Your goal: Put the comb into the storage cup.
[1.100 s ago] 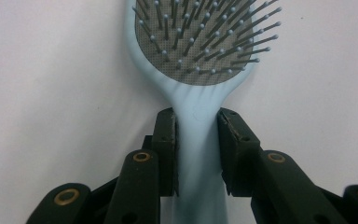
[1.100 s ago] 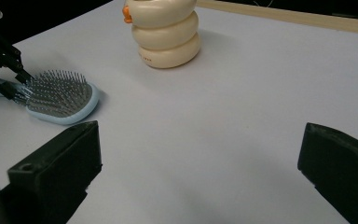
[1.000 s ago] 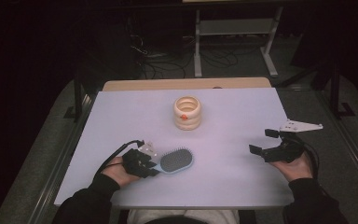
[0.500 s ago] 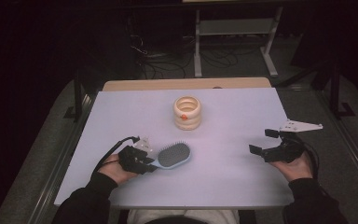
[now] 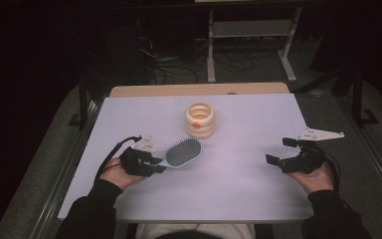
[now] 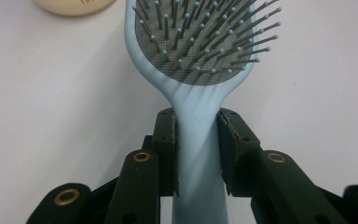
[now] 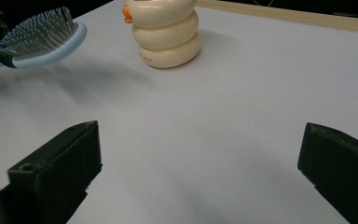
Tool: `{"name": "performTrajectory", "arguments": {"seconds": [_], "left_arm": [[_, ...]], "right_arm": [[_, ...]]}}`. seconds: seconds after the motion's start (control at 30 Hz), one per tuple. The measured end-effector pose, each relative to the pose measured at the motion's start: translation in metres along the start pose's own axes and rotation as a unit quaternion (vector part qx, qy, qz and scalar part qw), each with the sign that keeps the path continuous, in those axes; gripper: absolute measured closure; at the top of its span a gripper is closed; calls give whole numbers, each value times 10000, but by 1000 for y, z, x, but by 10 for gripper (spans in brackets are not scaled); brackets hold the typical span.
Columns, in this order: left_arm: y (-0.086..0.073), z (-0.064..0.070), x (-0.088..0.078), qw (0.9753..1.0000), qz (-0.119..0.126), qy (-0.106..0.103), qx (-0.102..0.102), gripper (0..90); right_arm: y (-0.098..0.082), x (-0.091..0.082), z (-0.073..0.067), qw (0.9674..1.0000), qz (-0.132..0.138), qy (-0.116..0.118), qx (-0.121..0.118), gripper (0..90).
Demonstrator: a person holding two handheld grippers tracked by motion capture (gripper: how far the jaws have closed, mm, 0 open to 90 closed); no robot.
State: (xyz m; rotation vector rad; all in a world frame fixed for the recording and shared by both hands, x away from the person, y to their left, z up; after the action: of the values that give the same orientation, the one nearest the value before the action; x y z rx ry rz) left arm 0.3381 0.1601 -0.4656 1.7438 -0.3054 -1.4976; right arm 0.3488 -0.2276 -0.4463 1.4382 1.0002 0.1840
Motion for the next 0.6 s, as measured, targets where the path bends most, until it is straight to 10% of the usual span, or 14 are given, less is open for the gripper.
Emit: {"name": "performTrajectory", "arguments": {"seconds": [0.6], "left_arm": [[27, -6, -17, 9991, 391, 142, 105, 701]], "right_arm": [[3, -1, -2, 10000, 76, 50, 8, 0]]}}
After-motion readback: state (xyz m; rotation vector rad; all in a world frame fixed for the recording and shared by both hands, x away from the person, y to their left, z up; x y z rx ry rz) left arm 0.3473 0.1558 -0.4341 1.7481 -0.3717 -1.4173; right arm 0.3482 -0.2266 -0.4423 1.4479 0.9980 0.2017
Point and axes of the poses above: each handheld gripper's, and its own axes: x roughly forward along the jaws, y roughly out of its top, z roughly to its right, the point moved 8 cm from there along x, roughly forward along the jaws, and after that the axes turned 3 degrees about z, right-handed, at the moved point
